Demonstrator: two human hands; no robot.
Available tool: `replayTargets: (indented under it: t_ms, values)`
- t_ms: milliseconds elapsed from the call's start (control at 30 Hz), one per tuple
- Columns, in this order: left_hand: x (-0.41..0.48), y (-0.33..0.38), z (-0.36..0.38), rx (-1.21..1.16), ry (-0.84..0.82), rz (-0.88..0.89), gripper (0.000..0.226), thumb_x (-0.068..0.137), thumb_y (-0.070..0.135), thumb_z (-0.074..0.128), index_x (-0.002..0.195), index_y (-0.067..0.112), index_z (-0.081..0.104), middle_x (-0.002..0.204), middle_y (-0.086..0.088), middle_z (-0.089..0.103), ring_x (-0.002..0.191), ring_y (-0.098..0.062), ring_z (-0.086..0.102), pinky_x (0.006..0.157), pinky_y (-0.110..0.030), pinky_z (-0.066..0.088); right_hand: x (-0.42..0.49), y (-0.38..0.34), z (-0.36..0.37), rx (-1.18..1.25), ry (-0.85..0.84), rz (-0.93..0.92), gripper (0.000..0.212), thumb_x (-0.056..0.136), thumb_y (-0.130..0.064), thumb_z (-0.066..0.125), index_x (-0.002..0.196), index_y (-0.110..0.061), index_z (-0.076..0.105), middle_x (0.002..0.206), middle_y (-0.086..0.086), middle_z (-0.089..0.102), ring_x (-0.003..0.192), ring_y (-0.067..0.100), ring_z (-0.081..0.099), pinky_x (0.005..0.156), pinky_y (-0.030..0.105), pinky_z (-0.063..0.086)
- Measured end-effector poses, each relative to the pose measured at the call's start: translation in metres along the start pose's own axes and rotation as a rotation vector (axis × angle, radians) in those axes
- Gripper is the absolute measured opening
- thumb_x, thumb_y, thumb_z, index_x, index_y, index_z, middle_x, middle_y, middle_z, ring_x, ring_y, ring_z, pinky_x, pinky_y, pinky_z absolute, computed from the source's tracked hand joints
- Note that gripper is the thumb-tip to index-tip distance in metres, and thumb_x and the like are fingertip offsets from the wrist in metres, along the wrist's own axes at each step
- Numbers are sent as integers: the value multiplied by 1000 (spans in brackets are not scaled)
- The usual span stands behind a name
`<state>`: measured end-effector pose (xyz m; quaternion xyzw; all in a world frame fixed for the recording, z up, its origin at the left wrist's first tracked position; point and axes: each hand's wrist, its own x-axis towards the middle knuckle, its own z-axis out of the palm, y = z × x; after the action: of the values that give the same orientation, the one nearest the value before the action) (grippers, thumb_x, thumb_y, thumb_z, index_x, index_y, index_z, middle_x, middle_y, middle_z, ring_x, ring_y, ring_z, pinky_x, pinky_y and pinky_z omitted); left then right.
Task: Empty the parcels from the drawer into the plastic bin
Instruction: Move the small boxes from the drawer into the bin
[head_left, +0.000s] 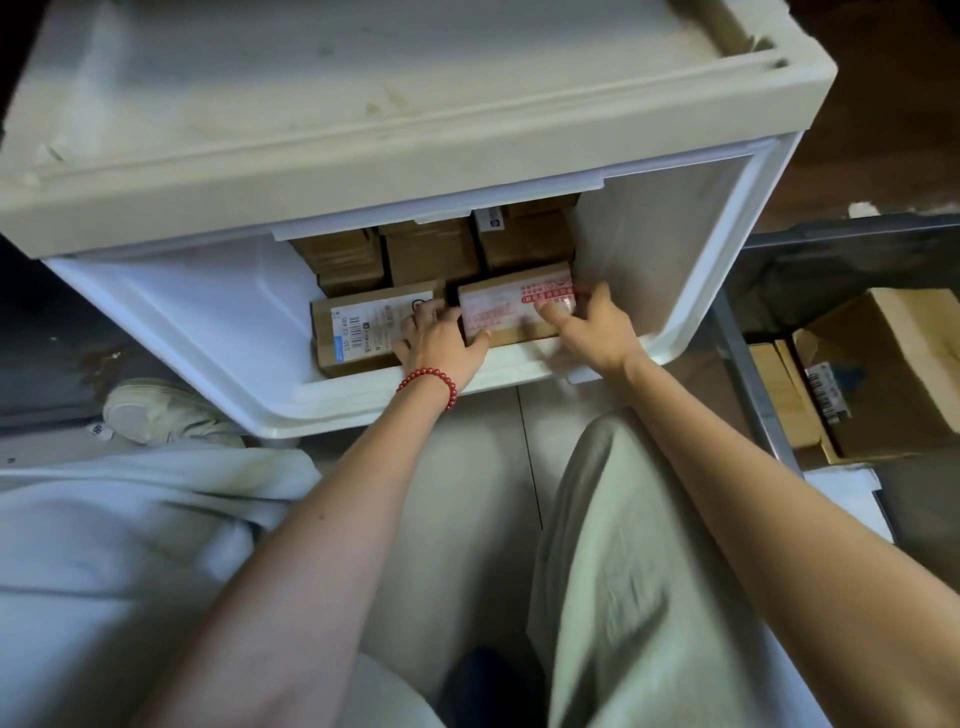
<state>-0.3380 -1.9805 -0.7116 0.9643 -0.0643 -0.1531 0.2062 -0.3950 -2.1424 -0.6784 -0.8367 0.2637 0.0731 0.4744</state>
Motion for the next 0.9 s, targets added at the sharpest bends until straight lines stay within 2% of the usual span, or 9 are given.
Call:
replayTargets:
  t_ms: [67,133,233,433,533,667,733,800,900]
  values:
    - [-8,5,-3,-92,35,-13,52,92,46,52,136,19,45,146,-6,33,136,-28,26,109,-44,21,-15,0,-5,64,16,-46,58,95,-39,56,138,-8,33,135,4,54,121,19,52,83,12,32]
    - [-18,12,-9,-215,58,-13,56,91,47,54,136,17,42,140,-8,43,130,-29,37,104,-40,30,-31,-2,-8,121,37,-95,58,94,-39,58,139,-11,34,132,-1,55,114,12,51,79,8,31]
    - [-35,19,-21,-452,70,10,62,88,40,62,138,14,36,134,-7,50,121,-26,50,93,-32,40,-53,-2,-9,189,50,-150,57,93,-37,59,138,-13,35,123,-7,53,108,7,49,88,16,35]
    - [-82,1,-46,-528,38,157,73,76,33,78,135,15,38,131,-4,54,118,-19,53,100,-36,46,-96,-6,-20,366,63,-273,47,93,-22,59,136,-15,40,124,-8,50,115,6,48,99,27,43]
    - [-106,-13,-57,-558,36,169,69,77,32,77,134,14,43,128,1,55,116,-14,53,95,-28,45,-117,-8,-17,403,21,-367,51,88,-34,60,134,-25,43,136,1,45,124,13,46,93,29,49]
    - [-128,-35,-71,-660,6,88,66,78,25,77,135,14,45,126,-5,58,113,-18,58,83,-33,57,-137,-12,-10,451,-69,-417,45,89,-20,60,130,-31,45,134,0,40,116,7,46,74,9,49]
    - [-139,-43,-78,-781,9,24,73,79,21,76,140,16,37,126,-6,57,112,-19,59,74,-32,59,-141,-13,-10,449,-125,-398,53,75,-23,57,125,-39,48,134,-3,48,120,14,49,83,17,50]
    - [-146,-46,-82,-841,69,-9,72,79,24,76,138,21,34,126,-8,58,108,-20,62,74,-35,59,-141,-14,-9,505,-190,-360,63,69,-17,51,129,-36,50,132,-6,56,118,15,54,82,23,48]
    - [-151,-45,-79,-732,155,22,58,80,34,73,125,29,37,118,-6,65,99,-19,66,80,-41,58,-139,-17,-7,540,-200,-327,66,68,-14,51,131,-35,51,126,-4,63,116,13,57,80,26,47]
